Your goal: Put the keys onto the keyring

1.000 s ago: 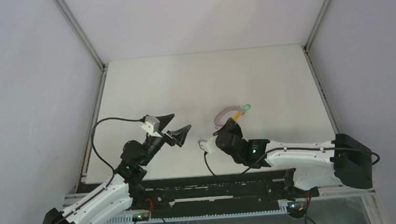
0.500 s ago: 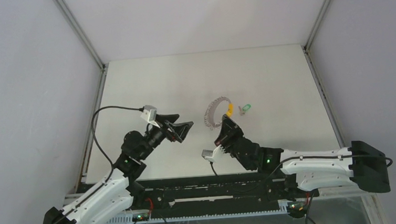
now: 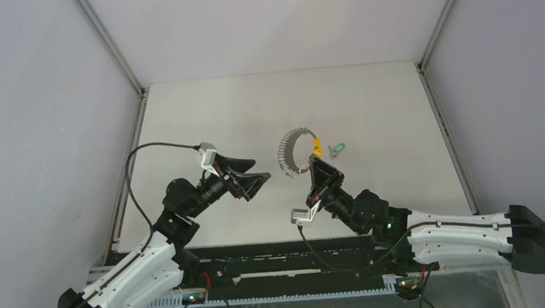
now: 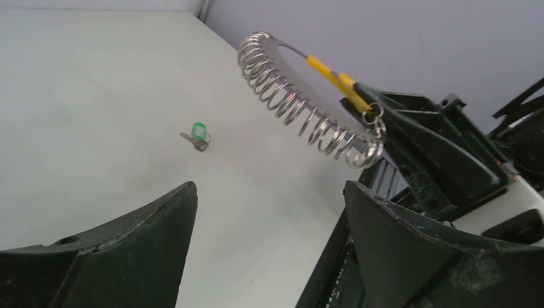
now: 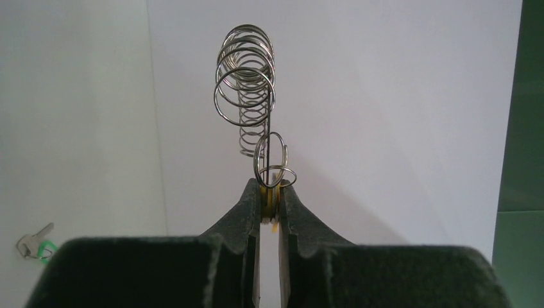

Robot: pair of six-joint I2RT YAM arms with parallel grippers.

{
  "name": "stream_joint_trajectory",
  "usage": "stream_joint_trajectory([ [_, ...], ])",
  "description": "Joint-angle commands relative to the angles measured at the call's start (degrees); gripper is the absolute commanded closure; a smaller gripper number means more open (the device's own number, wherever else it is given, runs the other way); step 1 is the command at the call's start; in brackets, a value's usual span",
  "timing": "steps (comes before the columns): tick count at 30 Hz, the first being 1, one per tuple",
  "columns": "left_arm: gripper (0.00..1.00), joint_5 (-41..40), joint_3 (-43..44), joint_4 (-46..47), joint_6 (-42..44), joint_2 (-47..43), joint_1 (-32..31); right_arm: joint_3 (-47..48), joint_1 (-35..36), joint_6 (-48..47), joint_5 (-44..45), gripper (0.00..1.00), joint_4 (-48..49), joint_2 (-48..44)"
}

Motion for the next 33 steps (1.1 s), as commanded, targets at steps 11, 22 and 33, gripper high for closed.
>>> stream_joint_trajectory([
  [11, 0.31, -3.3, 1.3, 6.1, 9.7, -1.8, -10.2, -2.0, -0.1, 11.6, -4.2, 1.0, 11.1, 0.4],
  [22, 0.68, -2.5, 1.5, 8.5, 14.8, -3.1, -15.1, -0.2, -2.9, 26.2, -7.3, 1.0, 0.8, -2.8],
  [33, 0.62, -6.1, 1.8, 8.8, 22.9, -0.1, -21.1, -0.2, -2.8, 25.3, -7.1, 1.0, 1.8, -1.0],
])
